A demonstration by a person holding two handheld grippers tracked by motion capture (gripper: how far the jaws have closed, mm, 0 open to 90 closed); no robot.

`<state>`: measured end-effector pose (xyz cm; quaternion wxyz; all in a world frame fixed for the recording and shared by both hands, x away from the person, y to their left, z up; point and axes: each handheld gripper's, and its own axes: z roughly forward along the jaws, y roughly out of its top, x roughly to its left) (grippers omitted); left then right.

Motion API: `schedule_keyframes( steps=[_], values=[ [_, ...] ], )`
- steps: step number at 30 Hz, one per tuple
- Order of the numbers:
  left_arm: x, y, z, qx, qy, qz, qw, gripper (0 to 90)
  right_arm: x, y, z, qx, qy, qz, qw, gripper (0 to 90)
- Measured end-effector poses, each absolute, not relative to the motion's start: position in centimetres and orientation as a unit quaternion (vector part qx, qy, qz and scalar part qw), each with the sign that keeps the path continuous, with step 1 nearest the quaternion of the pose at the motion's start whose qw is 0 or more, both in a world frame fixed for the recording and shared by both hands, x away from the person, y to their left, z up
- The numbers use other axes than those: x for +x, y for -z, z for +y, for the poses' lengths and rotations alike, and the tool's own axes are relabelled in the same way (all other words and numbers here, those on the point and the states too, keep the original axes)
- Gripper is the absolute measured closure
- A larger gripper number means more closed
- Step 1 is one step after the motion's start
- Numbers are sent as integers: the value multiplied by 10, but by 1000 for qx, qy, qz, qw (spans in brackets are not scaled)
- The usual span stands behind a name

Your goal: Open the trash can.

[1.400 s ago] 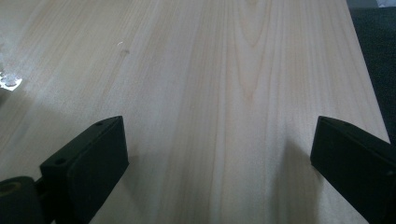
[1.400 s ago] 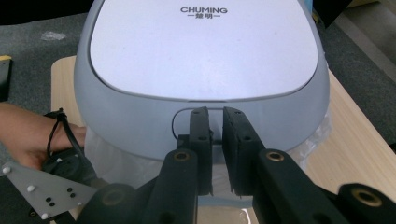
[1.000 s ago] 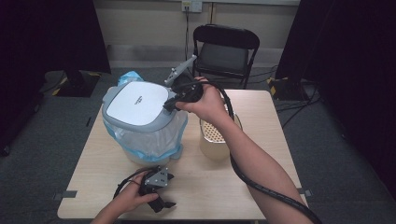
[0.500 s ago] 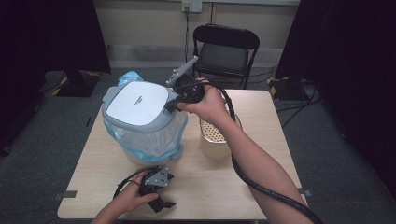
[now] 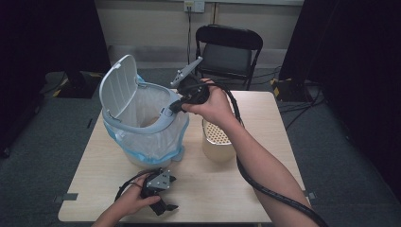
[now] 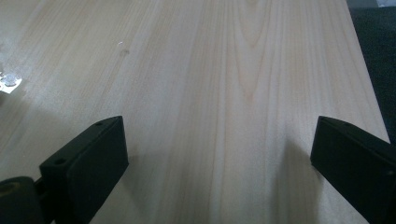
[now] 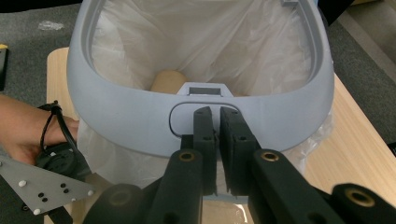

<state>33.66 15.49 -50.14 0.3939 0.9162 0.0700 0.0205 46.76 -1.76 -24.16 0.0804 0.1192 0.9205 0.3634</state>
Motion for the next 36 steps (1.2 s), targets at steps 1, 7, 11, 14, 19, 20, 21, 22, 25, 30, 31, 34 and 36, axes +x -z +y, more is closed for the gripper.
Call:
schedule_keyframes(
  steps=[1, 7, 11, 14, 19, 20, 21, 22, 25, 30, 31, 34, 36],
  values=[
    [336, 501, 155, 917, -21, 71, 393, 33, 467, 242, -18, 120, -364, 920, 81, 835],
    [337, 502, 155, 916, -21, 69, 395, 32, 464, 244, -30, 130, -383, 912, 77, 656],
    [337, 502, 155, 916, -21, 69, 396, 32, 461, 246, -41, 146, -389, 906, 77, 533],
    [337, 502, 155, 916, -21, 69, 396, 32, 459, 248, -52, 158, -396, 901, 80, 452],
    [337, 502, 155, 916, -24, 67, 395, 32, 456, 254, -69, 179, -401, 895, 80, 353],
    [337, 502, 155, 916, -24, 67, 395, 32, 456, 254, -69, 179, -401, 895, 80, 353],
    [337, 502, 155, 916, -24, 67, 395, 32, 455, 259, -75, 185, -401, 893, 79, 334],
    [337, 502, 155, 916, -24, 67, 395, 32, 454, 261, -77, 189, -401, 893, 79, 319],
    [337, 502, 155, 916, -24, 67, 395, 32, 453, 266, -84, 197, -401, 891, 79, 273],
    [337, 502, 155, 916, -24, 67, 395, 32, 449, 271, -97, 207, -408, 886, 80, 233],
    [337, 502, 155, 916, -24, 67, 395, 32, 449, 271, -97, 207, -408, 886, 80, 233],
    [337, 502, 155, 916, -24, 67, 395, 32, 447, 275, -105, 210, -406, 886, 83, 210],
    [337, 502, 155, 916, -24, 67, 395, 32, 445, 277, -108, 212, -408, 884, 83, 194]
  ],
)
